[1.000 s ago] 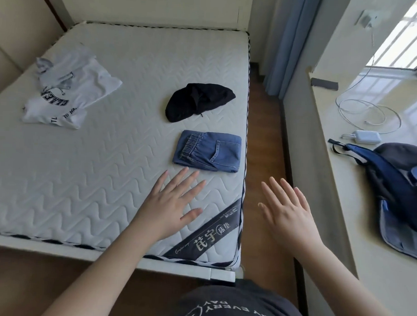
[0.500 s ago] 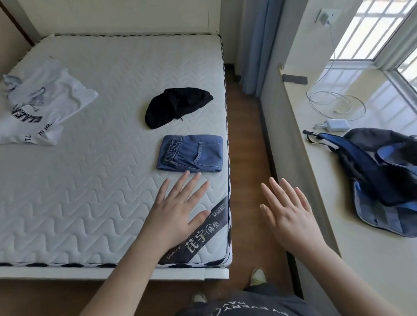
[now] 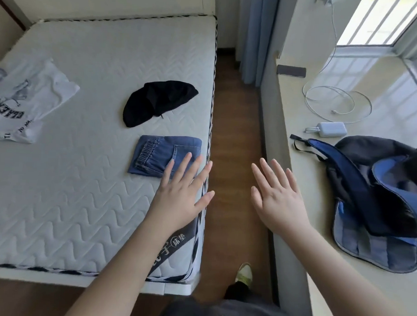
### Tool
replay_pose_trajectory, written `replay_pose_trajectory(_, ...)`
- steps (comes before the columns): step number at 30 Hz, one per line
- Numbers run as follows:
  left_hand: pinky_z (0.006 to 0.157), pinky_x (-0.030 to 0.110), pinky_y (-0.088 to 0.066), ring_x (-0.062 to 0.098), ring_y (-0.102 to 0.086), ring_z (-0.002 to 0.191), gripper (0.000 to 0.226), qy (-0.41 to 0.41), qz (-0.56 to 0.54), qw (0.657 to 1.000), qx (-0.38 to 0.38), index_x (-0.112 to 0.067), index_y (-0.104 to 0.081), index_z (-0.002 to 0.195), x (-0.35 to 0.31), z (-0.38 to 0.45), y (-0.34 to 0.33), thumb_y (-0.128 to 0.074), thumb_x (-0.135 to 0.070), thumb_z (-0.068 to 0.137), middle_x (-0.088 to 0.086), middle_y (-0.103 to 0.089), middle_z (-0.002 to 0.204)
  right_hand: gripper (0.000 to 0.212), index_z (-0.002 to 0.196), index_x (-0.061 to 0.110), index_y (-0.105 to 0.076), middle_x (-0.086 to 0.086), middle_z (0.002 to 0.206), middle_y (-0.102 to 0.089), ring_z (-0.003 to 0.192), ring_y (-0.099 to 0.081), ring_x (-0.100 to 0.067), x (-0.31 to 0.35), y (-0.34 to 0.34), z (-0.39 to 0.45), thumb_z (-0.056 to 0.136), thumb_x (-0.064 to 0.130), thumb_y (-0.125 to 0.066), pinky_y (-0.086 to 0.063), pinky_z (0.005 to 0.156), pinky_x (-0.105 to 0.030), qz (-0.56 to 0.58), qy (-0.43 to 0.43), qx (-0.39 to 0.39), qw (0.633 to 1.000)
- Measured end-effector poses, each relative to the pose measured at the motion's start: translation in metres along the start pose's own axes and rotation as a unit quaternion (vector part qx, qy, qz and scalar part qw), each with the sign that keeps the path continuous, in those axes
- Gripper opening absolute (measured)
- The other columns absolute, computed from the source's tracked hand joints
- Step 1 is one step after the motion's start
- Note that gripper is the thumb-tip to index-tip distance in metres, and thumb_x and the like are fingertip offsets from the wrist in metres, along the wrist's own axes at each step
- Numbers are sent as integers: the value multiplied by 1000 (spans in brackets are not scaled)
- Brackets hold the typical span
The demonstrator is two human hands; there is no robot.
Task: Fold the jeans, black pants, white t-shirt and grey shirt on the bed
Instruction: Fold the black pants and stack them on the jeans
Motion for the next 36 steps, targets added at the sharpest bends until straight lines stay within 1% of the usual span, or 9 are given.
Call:
replay_pose_trajectory(3, 121, 51, -7, 23, -9, 150, 66, 19, 6, 1000, -12, -28, -17, 155, -3, 22, 5, -15, -58, 97, 1, -16, 162, 58, 150, 24, -37, 2, 158, -31, 149, -19, -20, -22, 8, 24, 96, 40, -28, -11, 122, -41, 7, 4, -4, 1000)
replay_pose_trajectory(10, 119, 53, -14, 28, -18, 148, 62, 69, 27, 996, -51, -24, -24, 154, 26, 66, 2, -31, -44, 96, 4, -21, 161, 55, 153, 27, -28, 5, 161, -22, 151, -9, -18, -27, 4, 86, 99, 35, -38, -2, 122, -37, 28, 37, 11, 999)
replay_pose_trajectory(14, 119, 53, -15, 27, -17, 148, 62, 96, 15, 994, -59, -25, -26, 153, 47, 96, -11, -31, -48, 96, 3, -21, 161, 56, 153, 25, -29, 4, 160, -24, 150, -11, -19, -19, 2, 132, 99, 34, -40, -6, 122, -39, 19, 79, 13, 997)
replay_pose_trajectory(18, 118, 53, -17, 28, -20, 147, 59, 111, 21, 991, -70, -22, -30, 152, 77, 130, -22, -29, -42, 97, 5, -23, 160, 55, 152, 23, -32, 2, 159, -27, 150, -16, -21, -14, 1, 189, 98, 34, -40, -11, 122, -42, 0, 116, 13, 993)
replay_pose_trajectory(22, 117, 54, -18, 28, -16, 149, 58, 107, 16, 991, -79, -24, -25, 153, 109, 176, -23, -23, -46, 99, 4, -21, 161, 56, 155, 27, -24, 6, 162, -18, 151, -6, -17, -5, -4, 250, 100, 39, -32, -3, 123, -38, -26, 128, 36, 991)
replay_pose_trajectory(24, 117, 54, -17, 27, -17, 149, 59, 102, 13, 992, -76, -24, -24, 154, 123, 199, -22, -23, -48, 100, 4, -21, 161, 56, 155, 27, -23, 7, 162, -16, 151, -4, -16, -2, -2, 278, 101, 40, -31, -1, 123, -37, -26, 122, 33, 992)
replay_pose_trajectory(28, 118, 52, -16, 27, -18, 148, 61, 102, 13, 993, -61, -24, -28, 153, 154, 248, -20, -34, -48, 96, 3, -22, 161, 55, 154, 25, -28, 4, 161, -21, 151, -8, -18, -1, 7, 329, 101, 36, -35, -6, 123, -39, -13, 116, 19, 993)
replay_pose_trajectory(33, 119, 51, -15, 25, -16, 149, 59, 99, 9, 994, -51, -24, -27, 153, 168, 311, -20, -30, -43, 98, 2, -21, 161, 56, 155, 27, -22, 5, 162, -16, 151, -4, -17, -9, 2, 398, 102, 39, -32, -2, 123, -37, -15, 136, 35, 990)
replay_pose_trajectory(36, 120, 49, -12, 24, -14, 149, 60, 118, 4, 992, -35, -23, -26, 154, 171, 340, -27, -29, -43, 97, 1, -18, 162, 56, 155, 28, -21, 6, 162, -15, 151, -3, -17, -16, -8, 437, 101, 40, -32, -3, 123, -38, -9, 154, 49, 987)
Point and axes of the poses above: each hand's wrist, its own z-axis towards the middle knuckle, its own y-axis out of the back of the hand, x = y × z, the point moved 3 cm from there along z, towards the middle knuckle
